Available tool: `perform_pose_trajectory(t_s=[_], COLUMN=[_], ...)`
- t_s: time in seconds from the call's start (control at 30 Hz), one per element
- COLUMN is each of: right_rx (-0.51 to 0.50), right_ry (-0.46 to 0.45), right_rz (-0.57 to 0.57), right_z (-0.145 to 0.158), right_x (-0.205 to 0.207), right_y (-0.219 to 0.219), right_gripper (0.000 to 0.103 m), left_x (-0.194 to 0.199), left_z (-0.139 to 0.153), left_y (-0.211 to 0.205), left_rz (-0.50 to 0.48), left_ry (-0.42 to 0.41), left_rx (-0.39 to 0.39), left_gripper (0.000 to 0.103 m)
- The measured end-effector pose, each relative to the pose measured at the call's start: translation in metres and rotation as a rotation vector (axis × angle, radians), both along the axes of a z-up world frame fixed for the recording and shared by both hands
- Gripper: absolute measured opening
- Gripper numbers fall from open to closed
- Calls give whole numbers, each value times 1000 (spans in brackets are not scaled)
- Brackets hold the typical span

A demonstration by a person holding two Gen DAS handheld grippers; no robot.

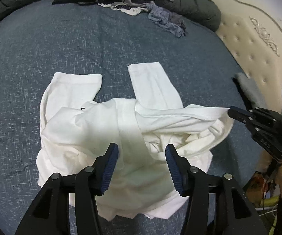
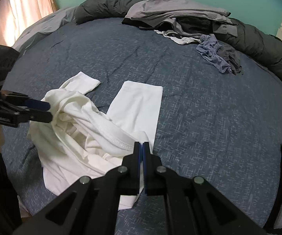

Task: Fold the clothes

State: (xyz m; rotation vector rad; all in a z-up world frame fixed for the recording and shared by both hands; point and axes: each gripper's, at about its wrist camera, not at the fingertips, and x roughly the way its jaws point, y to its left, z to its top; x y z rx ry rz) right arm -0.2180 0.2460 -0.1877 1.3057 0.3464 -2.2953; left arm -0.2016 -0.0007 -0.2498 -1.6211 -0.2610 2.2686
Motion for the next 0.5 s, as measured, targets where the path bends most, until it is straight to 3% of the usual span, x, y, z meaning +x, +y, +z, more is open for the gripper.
perform_pose_trajectory(t_s=[0.1,0.13,0.17,0.3,0.5], right_rx=[3,4,3,-2,-17], right_ry=[4,5,6,6,8], right_rz=[6,7,6,-5,-11], right_z=[0,0,0,-1,1], right_x=[2,2,2,2,6], right_y=[-1,0,0,3,5], right_gripper=[2,2,2,2,2], left_x=[-1,-1,0,2,3], left_z=[-6,-7,-7,-3,22], left_y=[9,10,10,7,-12], left_rz=[-33,-43,-49,-69,-41], left_ry=[-3,1,5,29,82], left_rx=[-51,-63,-75,-108,-99], left_gripper=[54,48,30,6,3])
